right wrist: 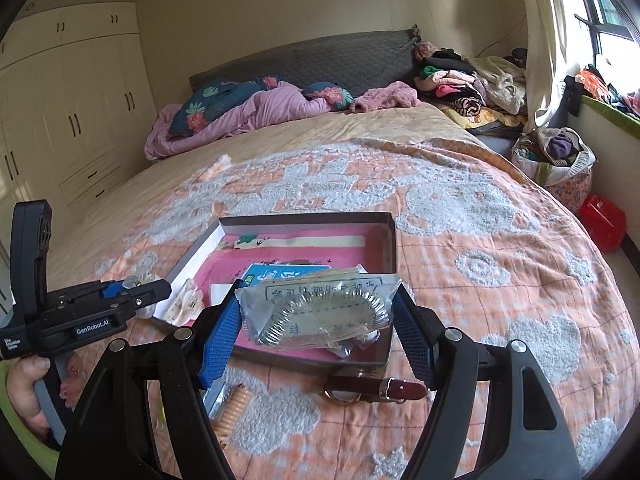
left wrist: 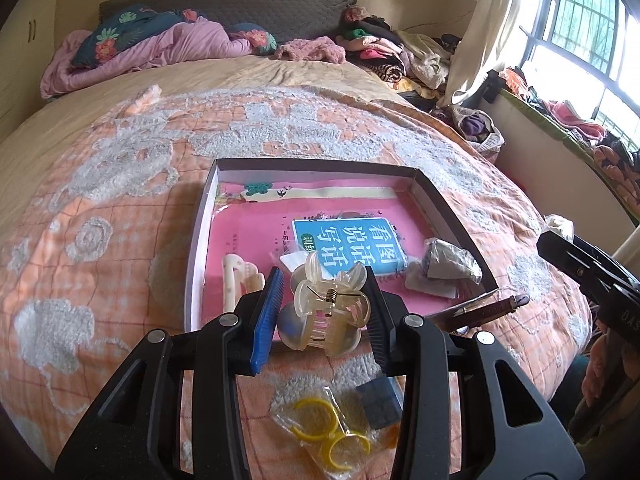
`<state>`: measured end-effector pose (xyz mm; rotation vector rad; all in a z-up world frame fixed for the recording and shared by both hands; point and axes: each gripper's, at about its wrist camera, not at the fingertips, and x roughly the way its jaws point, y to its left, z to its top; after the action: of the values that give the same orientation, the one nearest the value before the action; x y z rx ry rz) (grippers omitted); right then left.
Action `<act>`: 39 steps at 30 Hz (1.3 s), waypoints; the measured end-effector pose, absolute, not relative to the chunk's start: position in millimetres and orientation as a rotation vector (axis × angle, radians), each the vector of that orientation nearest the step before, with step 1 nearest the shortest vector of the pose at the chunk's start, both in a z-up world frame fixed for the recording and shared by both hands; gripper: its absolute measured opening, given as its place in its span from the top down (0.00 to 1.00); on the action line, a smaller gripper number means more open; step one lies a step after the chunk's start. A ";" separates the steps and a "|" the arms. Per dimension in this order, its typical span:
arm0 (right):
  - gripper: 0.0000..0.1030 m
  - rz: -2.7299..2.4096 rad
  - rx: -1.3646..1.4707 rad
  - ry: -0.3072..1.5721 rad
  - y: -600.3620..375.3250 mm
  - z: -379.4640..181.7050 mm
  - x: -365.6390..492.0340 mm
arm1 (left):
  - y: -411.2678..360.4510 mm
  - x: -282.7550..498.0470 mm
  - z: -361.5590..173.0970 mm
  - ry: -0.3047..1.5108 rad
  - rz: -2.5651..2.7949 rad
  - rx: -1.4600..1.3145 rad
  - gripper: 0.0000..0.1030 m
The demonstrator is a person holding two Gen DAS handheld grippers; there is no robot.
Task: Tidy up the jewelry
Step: 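Lower claw clip into box with left tool while right tool drops silver bag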
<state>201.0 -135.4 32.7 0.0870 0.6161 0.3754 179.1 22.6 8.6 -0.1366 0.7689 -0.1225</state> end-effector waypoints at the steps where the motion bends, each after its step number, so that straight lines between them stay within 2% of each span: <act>1: 0.32 0.373 0.093 0.619 -135.6 31.4 202.8 | 22.0 182.0 7.0 0.773 -0.121 -0.138 0.70; 26: 0.32 0.374 0.045 0.782 -106.4 -36.2 229.9 | 18.3 216.8 -33.5 0.860 -0.124 -0.143 0.70; 39: 0.32 0.311 -0.015 0.757 -104.7 -50.1 256.0 | 13.6 228.6 -40.7 0.878 -0.132 -0.139 0.70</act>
<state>256.0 -104.7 -50.1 -0.0146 0.7570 0.3113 228.6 13.6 -40.7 -0.1389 0.8781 -0.1317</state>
